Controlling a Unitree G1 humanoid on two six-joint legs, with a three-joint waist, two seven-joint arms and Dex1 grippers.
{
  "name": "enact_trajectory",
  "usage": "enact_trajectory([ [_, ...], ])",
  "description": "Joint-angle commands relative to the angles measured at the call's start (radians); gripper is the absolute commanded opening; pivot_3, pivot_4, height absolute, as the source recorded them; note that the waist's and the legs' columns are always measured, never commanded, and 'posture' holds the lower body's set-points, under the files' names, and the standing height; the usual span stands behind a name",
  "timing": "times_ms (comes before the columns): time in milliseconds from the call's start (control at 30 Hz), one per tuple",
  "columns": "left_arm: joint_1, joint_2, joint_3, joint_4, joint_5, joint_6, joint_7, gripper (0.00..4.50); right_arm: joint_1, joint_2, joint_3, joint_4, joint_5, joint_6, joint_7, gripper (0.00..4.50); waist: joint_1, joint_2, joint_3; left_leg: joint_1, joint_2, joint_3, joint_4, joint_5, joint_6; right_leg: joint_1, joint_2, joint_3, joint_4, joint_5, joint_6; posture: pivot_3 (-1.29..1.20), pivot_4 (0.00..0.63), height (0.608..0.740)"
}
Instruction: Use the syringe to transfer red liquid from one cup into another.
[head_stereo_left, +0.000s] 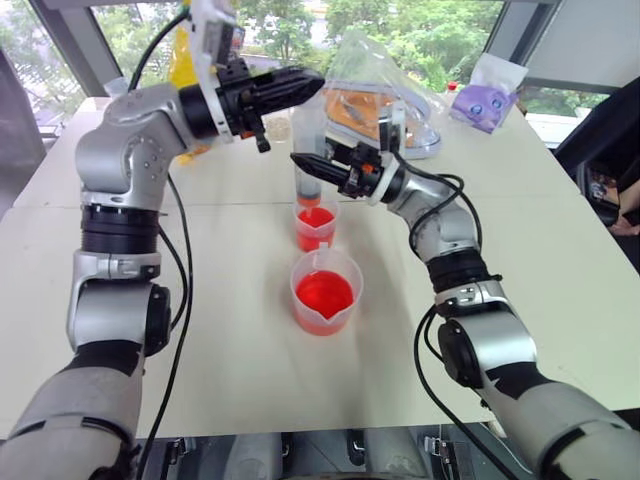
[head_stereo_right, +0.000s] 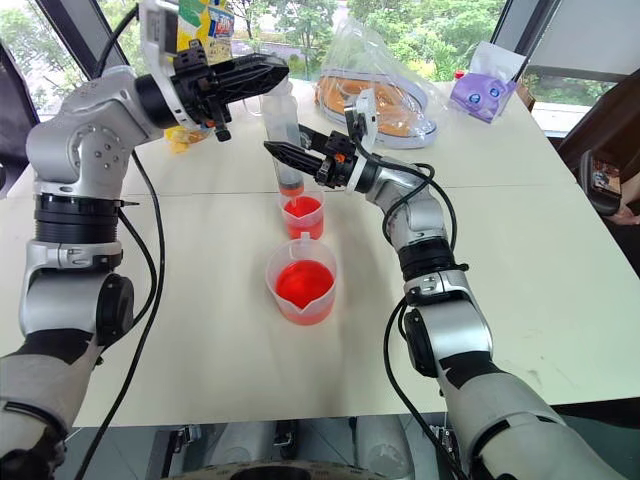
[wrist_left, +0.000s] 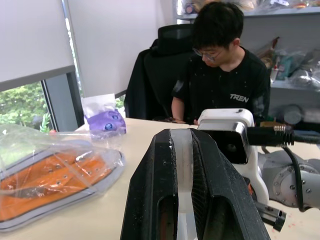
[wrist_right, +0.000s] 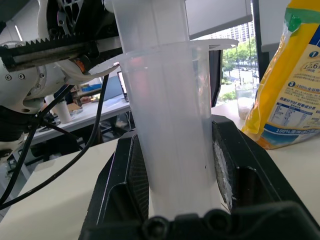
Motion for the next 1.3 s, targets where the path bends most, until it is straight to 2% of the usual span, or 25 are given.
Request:
enact_trajectory([
  [33,0.034,0.011,-0.033,-0.03,0.029,0.002,-0.019,0.02,-0.076,-0.025,-0.062,-0.061,0.04,-0.012,-0.015,1.37,-0.001,0.0,0.0,0.0,0.0,0.0,0.0,0.0,0.0,0.0,0.0,0.0,0.0,0.0,0.0,0.0,0.15,0.74],
  [833,0.13,-0.019,-0.058,-0.063,0.035,-0.017,0.01,0.02,-0.129,-0.069,-0.114,-0.054,0.065,0.01,-0.039,1.37,-0.001,0.0,0.0,0.0,0.0,0.0,0.0,0.0,0.0,0.0,0.0,0.0,0.0,0.0,0.0,0.0,0.15,0.74],
  [1100,0.086,-0.014,-0.029,-0.06,0.003,0.029,0.02,0.02,-0.109,-0.066,-0.1,-0.055,0.052,0.011,-0.035,1.37,0.0,0.0,0.0,0.0,0.0,0.0,0.0,0.0,0.0,0.0,0.0,0.0,0.0,0.0,0.0,0.0,0.15,0.74],
  [1133,0.08,-0.015,-0.023,-0.061,-0.002,0.037,0.024,0.91,-0.105,-0.066,-0.099,-0.057,0.052,0.012,-0.035,1.37,0.0,0.0,0.0,0.0,0.0,0.0,0.0,0.0,0.0,0.0,0.0,0.0,0.0,0.0,0.0,0.0,0.15,0.74],
  [1167,0.075,-0.016,-0.016,-0.062,-0.009,0.047,0.027,1.18,-0.101,-0.065,-0.096,-0.06,0.052,0.016,-0.035,1.37,0.003,0.0,0.0,0.0,0.0,0.0,0.0,0.0,0.0,0.0,0.0,0.0,0.0,0.0,0.0,0.0,0.15,0.74],
  [1300,0.059,-0.016,0.012,-0.073,-0.032,0.086,0.04,3.26,-0.081,-0.058,-0.092,-0.074,0.046,0.031,-0.031,1.37,0.0,0.0,0.0,0.0,-0.001,0.0,0.0,0.0,0.0,0.0,-0.001,0.0,0.0,0.0,0.0,0.0,0.15,0.74],
])
